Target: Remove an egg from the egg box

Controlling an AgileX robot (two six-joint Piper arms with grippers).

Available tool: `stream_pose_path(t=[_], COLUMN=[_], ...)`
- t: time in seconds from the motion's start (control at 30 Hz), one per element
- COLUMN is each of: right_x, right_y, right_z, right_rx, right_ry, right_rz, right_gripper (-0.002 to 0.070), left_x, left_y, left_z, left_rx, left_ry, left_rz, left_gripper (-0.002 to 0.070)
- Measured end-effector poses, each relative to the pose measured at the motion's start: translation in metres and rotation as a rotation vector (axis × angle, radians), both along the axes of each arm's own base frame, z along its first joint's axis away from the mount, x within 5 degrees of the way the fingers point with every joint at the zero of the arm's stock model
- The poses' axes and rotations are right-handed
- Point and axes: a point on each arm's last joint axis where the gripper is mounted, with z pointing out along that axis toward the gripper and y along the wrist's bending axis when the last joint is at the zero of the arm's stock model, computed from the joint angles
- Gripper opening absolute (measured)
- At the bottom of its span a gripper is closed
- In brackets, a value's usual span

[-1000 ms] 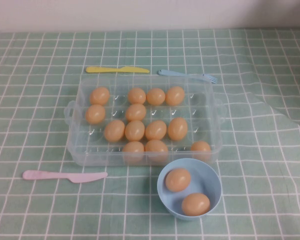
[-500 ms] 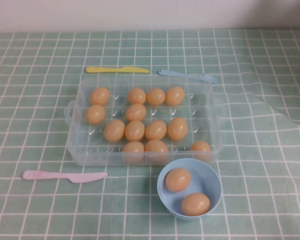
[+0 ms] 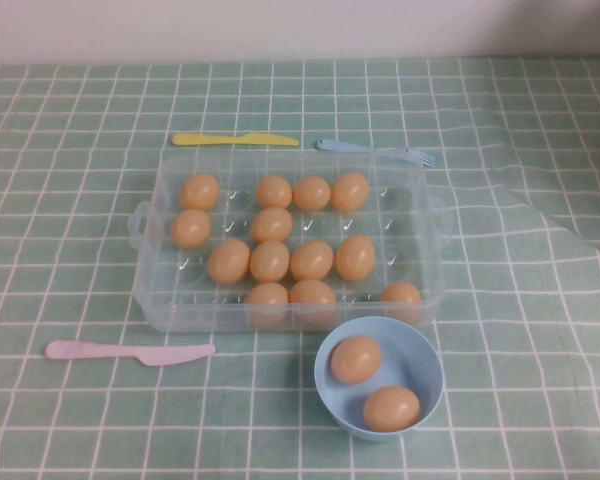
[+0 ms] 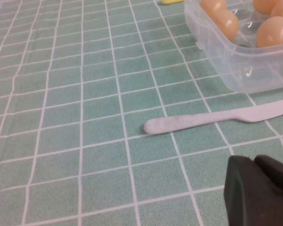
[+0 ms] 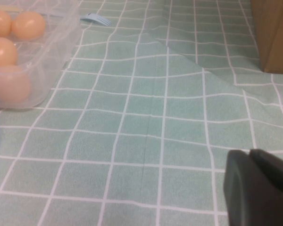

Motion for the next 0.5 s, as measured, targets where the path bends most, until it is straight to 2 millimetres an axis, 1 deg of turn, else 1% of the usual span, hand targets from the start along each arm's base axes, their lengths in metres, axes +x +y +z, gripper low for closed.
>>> stream_pose_path(t=[0.13, 0.27, 0.4, 0.43, 0.5], right_x=[0.000, 0.000, 0.000, 0.000, 0.000], right_y=[0.000, 0.000, 0.000, 0.000, 0.000], right_z=[0.000, 0.000, 0.000, 0.000, 0.000], right_rx=[0.000, 0.000, -0.001, -0.001, -0.001], right_ry=[0.000, 0.000, 0.000, 0.000, 0.000], right_rz=[0.000, 0.000, 0.000, 0.000, 0.000], right_gripper=[-0.0018, -0.0018, -0.0018, -0.0018, -0.0018], left_x=[0.000, 0.001, 0.002, 0.002, 0.002], left_y=[0.000, -0.003, -0.006, -0.007, -0.007], left_z=[0.001, 0.005, 0.011, 0.014, 0.018], left_rx=[-0.016, -0.098, -0.270, -0.365, -0.478], left_ry=[-0.006, -0.037, -0.071, -0.088, -0.108], left_rz=[0.000, -0.001, 0.003, 0.008, 0.019], left_gripper=[-0.0004, -0.0004, -0.0004, -0.0004, -0.0004])
